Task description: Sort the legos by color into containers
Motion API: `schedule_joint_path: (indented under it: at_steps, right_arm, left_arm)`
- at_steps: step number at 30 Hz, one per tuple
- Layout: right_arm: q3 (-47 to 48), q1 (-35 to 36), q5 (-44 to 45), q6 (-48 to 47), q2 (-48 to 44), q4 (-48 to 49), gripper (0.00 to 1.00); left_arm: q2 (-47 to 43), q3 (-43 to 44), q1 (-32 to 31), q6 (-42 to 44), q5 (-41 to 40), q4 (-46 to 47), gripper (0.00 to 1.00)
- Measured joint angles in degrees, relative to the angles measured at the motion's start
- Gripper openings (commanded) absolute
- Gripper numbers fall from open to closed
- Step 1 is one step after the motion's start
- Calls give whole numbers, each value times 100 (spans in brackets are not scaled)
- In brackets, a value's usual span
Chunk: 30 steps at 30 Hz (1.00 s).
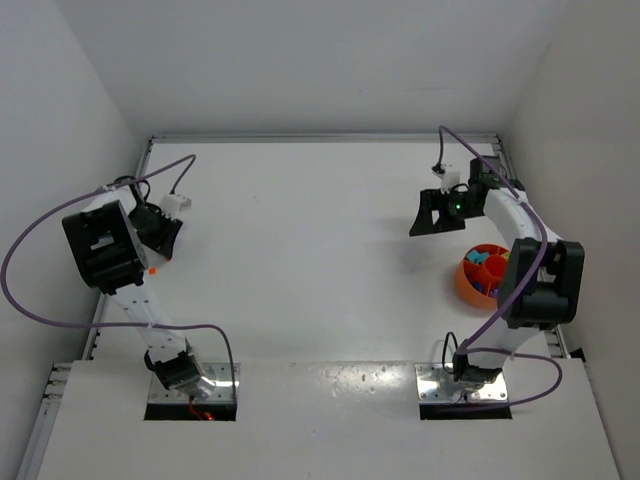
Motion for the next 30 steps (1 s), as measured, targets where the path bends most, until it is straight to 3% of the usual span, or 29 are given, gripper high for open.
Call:
schedule_joint_path:
  at_steps: [8,23,28,30]
  right_arm:
    - [0,0,-76,-42,138,-39,75]
    - [-13,0,-177,-61,234,-44,73]
    - [-122,11,-247,-81,232,-2,68]
    - [-271,33,-289,-83,184,107,67]
  left_arm:
    - [-109,-208,-22,289,72,74,41]
    - [-402,-695,-101,286,208,136,13]
    - [-413,-728,-101,208,216,168,0]
    - [-452,-769,-101,149,332,177,0]
